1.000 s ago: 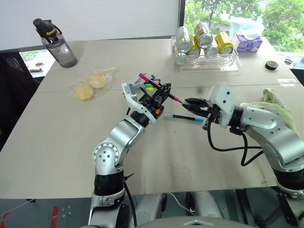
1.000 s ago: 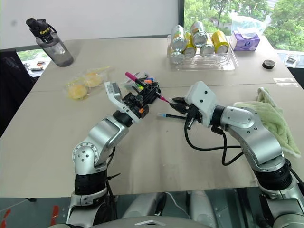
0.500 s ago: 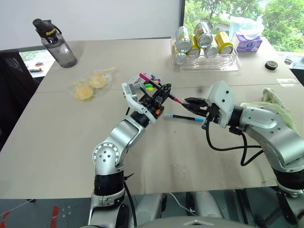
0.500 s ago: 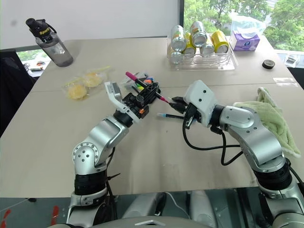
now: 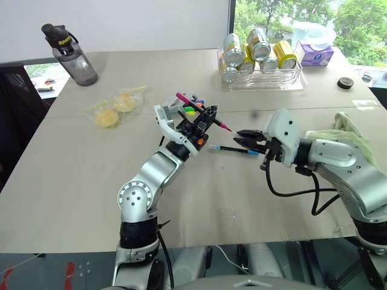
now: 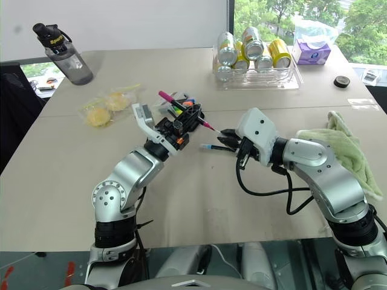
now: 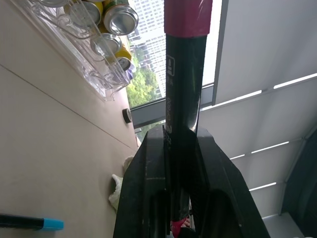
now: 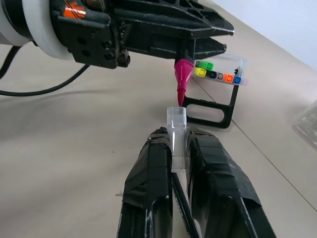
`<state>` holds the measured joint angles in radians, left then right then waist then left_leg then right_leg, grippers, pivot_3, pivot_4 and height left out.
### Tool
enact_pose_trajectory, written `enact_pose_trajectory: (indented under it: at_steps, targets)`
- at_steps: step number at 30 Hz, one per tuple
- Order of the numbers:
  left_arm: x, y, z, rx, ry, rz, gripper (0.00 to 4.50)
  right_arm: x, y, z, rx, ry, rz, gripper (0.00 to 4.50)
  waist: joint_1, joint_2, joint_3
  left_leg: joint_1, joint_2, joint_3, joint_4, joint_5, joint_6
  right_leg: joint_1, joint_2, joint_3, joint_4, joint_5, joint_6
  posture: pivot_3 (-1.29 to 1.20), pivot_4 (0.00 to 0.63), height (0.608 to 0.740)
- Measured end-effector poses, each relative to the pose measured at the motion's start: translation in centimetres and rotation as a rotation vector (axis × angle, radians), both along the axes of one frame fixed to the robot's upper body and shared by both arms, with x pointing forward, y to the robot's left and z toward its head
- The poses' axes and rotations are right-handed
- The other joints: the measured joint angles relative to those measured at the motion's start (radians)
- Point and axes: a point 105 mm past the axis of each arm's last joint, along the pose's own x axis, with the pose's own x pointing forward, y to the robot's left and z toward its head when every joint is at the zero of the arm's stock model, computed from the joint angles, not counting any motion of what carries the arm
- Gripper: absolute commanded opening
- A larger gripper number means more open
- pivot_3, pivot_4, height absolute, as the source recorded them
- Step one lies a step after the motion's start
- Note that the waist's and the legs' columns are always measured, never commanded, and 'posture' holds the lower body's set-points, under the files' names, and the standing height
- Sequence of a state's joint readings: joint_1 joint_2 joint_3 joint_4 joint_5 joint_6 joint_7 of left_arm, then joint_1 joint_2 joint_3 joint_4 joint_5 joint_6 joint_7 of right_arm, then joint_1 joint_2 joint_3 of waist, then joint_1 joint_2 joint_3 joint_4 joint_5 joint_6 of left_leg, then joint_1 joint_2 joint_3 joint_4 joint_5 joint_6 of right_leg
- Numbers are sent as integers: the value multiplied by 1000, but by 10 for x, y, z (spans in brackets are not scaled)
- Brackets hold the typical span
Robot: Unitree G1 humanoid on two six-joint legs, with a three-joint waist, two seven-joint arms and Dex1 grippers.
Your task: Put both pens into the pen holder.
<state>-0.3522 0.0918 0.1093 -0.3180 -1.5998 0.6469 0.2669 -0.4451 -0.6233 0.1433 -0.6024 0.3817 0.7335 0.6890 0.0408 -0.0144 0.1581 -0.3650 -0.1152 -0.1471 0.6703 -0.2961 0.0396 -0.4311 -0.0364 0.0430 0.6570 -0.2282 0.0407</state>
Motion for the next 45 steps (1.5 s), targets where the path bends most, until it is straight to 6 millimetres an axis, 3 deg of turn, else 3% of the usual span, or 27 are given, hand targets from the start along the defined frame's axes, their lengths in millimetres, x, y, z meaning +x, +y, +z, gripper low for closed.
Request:
enact_pose_trajectory:
  at_steps: [29,45]
  targets:
    - [1,-1,3,-6,-15,3,0,6,7,13,15,-31,-30,22,0,0,0,0,0,0,0,0,0,0,0,0,0,0,0,0,150,740]
    - [2,1,5,-16,-28,14,0,9,24,17,33,-28,-47,22,-1,0,0,0,0,0,0,0,0,-1,0,0,0,0,0,0,150,740]
